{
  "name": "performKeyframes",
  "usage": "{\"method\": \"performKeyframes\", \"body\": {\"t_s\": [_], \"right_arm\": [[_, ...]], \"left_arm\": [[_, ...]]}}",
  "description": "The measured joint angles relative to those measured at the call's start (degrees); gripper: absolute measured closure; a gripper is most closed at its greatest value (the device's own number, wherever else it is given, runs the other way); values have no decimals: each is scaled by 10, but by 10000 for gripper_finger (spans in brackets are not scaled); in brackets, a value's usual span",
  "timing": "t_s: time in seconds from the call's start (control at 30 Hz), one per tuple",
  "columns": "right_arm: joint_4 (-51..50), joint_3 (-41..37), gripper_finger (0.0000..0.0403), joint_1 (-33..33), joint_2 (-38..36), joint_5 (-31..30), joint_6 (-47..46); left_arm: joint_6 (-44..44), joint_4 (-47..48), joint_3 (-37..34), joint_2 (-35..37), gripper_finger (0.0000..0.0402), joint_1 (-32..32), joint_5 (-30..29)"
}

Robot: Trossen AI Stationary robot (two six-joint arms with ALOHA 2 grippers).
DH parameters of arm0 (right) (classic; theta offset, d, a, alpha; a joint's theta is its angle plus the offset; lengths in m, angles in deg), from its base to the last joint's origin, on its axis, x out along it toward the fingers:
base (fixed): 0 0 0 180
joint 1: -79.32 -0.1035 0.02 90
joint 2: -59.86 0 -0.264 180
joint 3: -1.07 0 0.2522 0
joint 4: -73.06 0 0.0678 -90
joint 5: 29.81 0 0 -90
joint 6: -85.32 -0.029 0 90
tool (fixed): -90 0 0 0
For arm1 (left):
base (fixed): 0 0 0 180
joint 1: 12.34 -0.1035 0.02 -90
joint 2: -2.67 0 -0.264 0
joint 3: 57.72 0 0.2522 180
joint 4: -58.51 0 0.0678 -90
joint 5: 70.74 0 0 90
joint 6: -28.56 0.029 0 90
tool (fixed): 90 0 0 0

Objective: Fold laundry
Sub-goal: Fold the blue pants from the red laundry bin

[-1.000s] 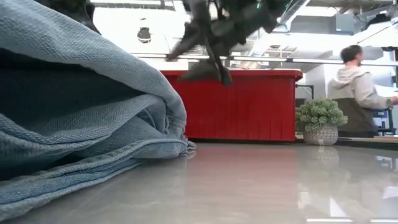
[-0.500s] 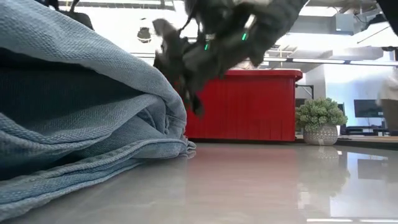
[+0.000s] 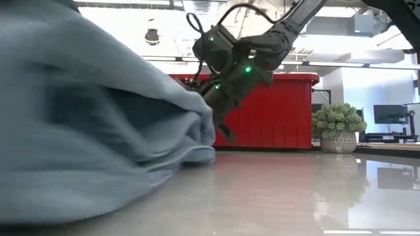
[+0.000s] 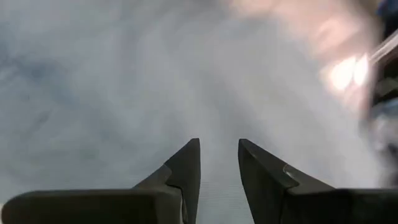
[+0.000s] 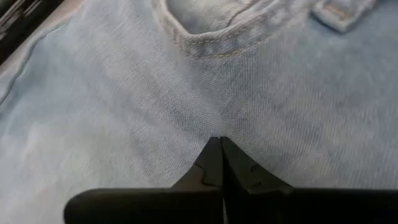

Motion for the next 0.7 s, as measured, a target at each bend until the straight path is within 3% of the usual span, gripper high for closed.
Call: {"method": "performKeyframes", "body": {"t_s": [0.1,0.17,0.33,0.5,0.7], "right_arm": [[-3,0,381,17,-9,-2,-5],[-6,-2,368,26,-21,-1,-3],[-4,-2,363,27,-97,-8,85],[0,-1,379,-37,-165,34,176],[60,-26,379,-130,-136,14,189]], "left_arm": [[46,-27,9,30,308,8,-59],[73,-42,9,29,308,9,-66],[110,-90,8,-38,308,10,-71],[91,-100,8,-112,308,10,-3],[-6,-52,8,-189,308,10,51]]}}
